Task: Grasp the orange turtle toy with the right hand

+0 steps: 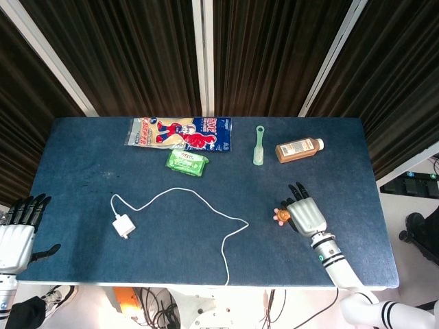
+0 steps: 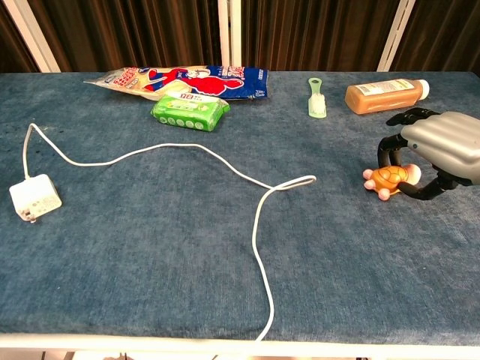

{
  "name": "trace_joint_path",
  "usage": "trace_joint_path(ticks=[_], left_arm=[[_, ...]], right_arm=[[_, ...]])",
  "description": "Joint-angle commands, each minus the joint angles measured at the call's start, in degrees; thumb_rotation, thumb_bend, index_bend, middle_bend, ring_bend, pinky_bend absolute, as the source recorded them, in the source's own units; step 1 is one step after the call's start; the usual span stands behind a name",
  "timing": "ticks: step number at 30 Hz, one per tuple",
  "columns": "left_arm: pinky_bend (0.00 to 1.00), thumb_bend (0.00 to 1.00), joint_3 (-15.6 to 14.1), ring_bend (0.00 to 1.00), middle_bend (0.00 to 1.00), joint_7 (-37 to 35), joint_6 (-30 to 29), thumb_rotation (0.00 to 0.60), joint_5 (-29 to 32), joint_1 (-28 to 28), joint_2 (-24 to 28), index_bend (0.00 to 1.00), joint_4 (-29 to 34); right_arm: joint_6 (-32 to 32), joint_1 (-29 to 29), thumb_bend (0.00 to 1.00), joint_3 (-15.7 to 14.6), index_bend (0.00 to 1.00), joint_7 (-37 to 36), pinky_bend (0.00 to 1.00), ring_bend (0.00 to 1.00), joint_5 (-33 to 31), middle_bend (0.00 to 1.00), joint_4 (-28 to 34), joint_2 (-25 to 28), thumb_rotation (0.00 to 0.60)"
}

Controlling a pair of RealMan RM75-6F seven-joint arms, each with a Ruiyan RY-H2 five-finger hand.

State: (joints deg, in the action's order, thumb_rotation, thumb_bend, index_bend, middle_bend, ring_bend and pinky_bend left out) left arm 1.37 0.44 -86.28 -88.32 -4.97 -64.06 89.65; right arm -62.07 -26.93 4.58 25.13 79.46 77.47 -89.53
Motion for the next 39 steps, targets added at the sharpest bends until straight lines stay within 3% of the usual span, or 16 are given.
trace_joint_path(ticks=[1,7,12,17,20,25,27,35,39], left_arm=[[0.00,0.00,-0.01,0.00,0.03,-0.09,-0.05,0.600,-0.01,0.03,0.00,0.06,-0.06],[0.00,0.00,-0.01,0.00,0.03,-0.37,-0.06,0.600,0.02,0.06,-0.05,0.06,-0.27],[0.00,0.00,-0.05,0.00,0.03,-0.53,-0.14,0.600,-0.06,0.09,-0.15,0.06,-0.48],[0.00,0.00,-0.07,0.00,0.03,-0.57,-0.38,0.600,-0.22,0.17,-0.08,0.06,-0.43],[0.00,0.00,-0.11,0.00,0.03,-0.42,-0.35,0.600,-0.27,0.16,-0.03,0.06,-0.30],[0.00,0.00,-0.08,0.00,0.02,-0.21,-0.20,0.600,-0.23,0.07,-0.05,0.06,-0.17],[0.00,0.00,-0.06,0.00,0.02,-0.13,-0.09,0.600,-0.22,0.00,-0.08,0.06,-0.12],[0.00,0.00,0.03,0.00,0.02,0.07,-0.02,0.600,-0.13,-0.09,-0.07,0.06,0.02],[0.00,0.00,0.04,0.00,0.02,0.11,-0.06,0.600,-0.20,-0.11,-0.05,0.06,0.11]], right_arm=[[-1.34,0.09,0.38,-0.46,0.69,-0.72,0.00,0.19,1.15,0.62,-2.31,-1.71,0.600],[-3.98,0.62,0.56,-0.73,0.98,-2.10,0.00,0.38,2.56,0.86,-6.00,-4.41,0.600],[-5.56,0.94,0.56,-0.81,1.00,-2.63,0.00,0.44,3.43,0.94,-7.73,-5.29,0.600],[-6.91,1.30,0.53,-0.82,0.99,-3.94,0.00,0.44,4.16,0.95,-8.95,-5.79,0.600],[-5.45,1.15,0.37,-1.45,0.85,-4.29,0.00,0.36,4.06,0.81,-8.44,-4.73,0.600],[-1.00,0.68,0.05,-1.66,0.19,-2.45,0.00,0.02,1.20,0.21,-4.34,-1.27,0.600],[-0.90,0.56,0.03,-1.35,0.05,-2.22,0.00,0.00,0.88,0.09,-2.98,-0.47,0.600],[-2.99,0.85,0.05,-1.78,0.00,-4.95,0.00,0.00,3.12,0.09,-2.22,0.09,0.600],[-3.88,0.89,0.12,-2.09,0.10,-6.77,0.00,0.00,4.44,0.20,-2.93,-0.22,0.600]])
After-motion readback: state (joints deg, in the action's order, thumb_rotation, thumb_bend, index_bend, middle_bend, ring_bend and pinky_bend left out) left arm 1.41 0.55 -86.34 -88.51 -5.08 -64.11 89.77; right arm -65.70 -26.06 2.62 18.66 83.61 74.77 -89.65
